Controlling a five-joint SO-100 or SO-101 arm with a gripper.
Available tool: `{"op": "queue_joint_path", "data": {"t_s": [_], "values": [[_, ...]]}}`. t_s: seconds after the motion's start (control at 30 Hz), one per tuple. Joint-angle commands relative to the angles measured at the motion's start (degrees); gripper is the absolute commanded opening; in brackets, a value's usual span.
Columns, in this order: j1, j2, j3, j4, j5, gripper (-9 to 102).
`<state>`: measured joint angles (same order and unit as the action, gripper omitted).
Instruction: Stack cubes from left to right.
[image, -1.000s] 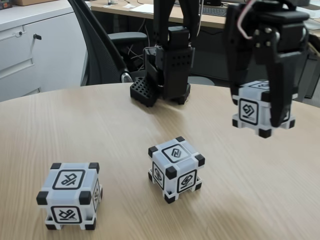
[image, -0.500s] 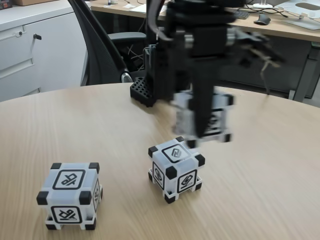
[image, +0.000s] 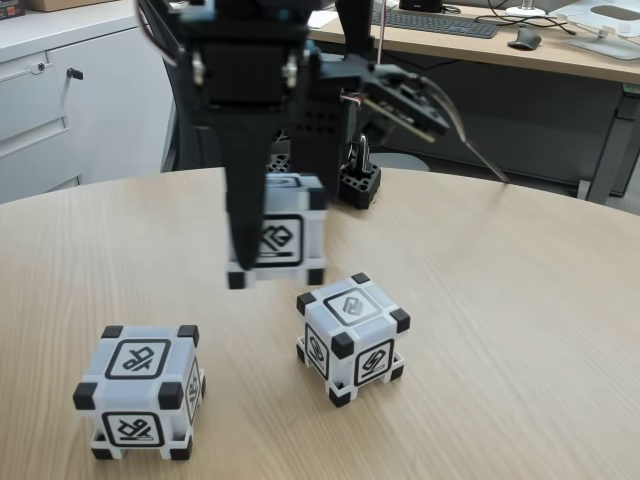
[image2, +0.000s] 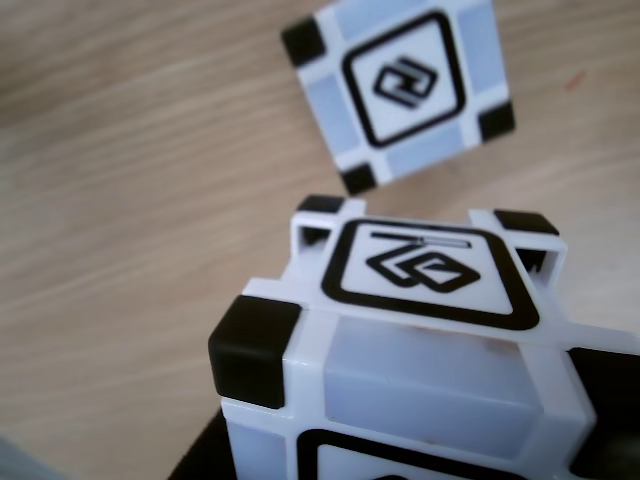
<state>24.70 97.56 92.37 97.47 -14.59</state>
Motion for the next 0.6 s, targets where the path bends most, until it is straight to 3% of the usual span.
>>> {"op": "queue_joint_path", "data": {"t_s": [0.0, 0.57], "values": [[2.20, 2.46, -1.32, -0.53, -0.62, 0], [8.17, -6.94, -17.75, -0.53, -1.05, 0]]}}
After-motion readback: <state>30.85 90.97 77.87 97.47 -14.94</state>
